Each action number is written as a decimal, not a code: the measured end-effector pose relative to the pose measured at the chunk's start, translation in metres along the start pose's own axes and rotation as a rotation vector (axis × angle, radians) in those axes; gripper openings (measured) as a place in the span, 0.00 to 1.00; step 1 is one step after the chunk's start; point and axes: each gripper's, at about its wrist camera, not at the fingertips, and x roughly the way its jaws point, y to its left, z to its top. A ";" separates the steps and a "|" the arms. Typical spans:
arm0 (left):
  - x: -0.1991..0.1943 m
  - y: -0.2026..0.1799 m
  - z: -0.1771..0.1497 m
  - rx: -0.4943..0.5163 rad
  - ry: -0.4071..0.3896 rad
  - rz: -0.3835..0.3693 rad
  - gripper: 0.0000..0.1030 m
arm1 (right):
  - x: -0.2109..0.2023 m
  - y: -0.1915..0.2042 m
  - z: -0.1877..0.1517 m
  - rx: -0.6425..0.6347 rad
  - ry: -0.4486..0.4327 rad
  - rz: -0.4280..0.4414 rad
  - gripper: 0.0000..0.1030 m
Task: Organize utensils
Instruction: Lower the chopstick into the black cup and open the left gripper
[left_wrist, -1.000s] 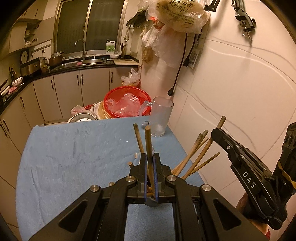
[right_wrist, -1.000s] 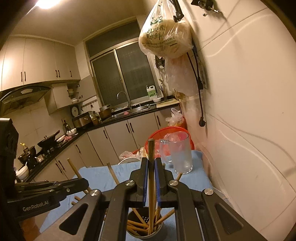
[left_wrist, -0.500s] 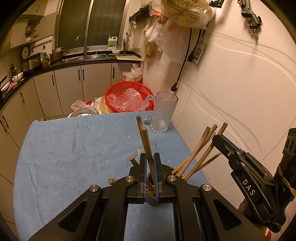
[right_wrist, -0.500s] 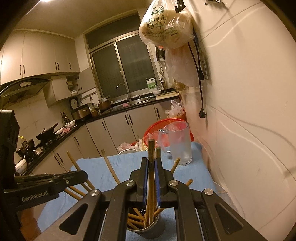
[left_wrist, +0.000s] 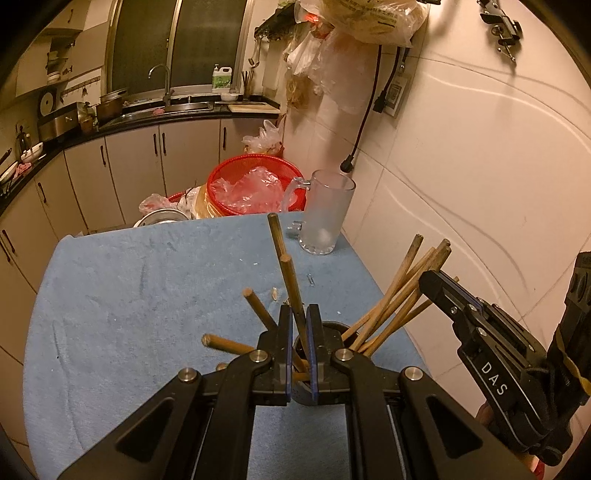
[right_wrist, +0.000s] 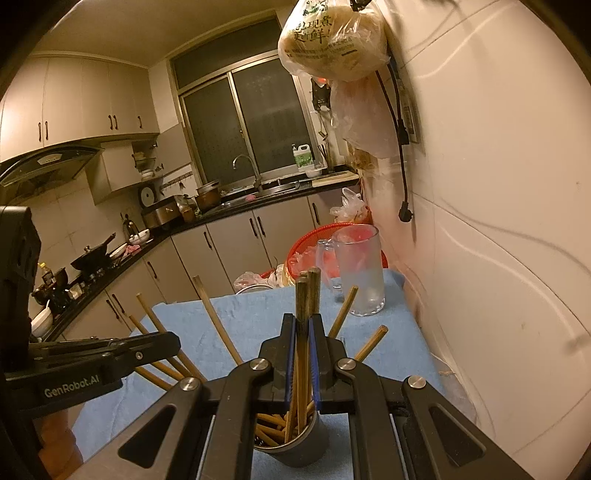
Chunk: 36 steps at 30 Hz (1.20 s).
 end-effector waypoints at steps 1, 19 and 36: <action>0.000 -0.001 0.000 0.002 0.001 0.001 0.08 | 0.000 -0.001 0.000 0.003 0.005 0.002 0.09; -0.006 -0.001 0.000 -0.004 -0.003 0.012 0.08 | -0.012 -0.005 0.003 0.028 -0.001 0.016 0.10; -0.019 0.004 -0.005 -0.027 -0.027 0.035 0.30 | -0.038 -0.005 0.000 0.044 -0.015 0.003 0.15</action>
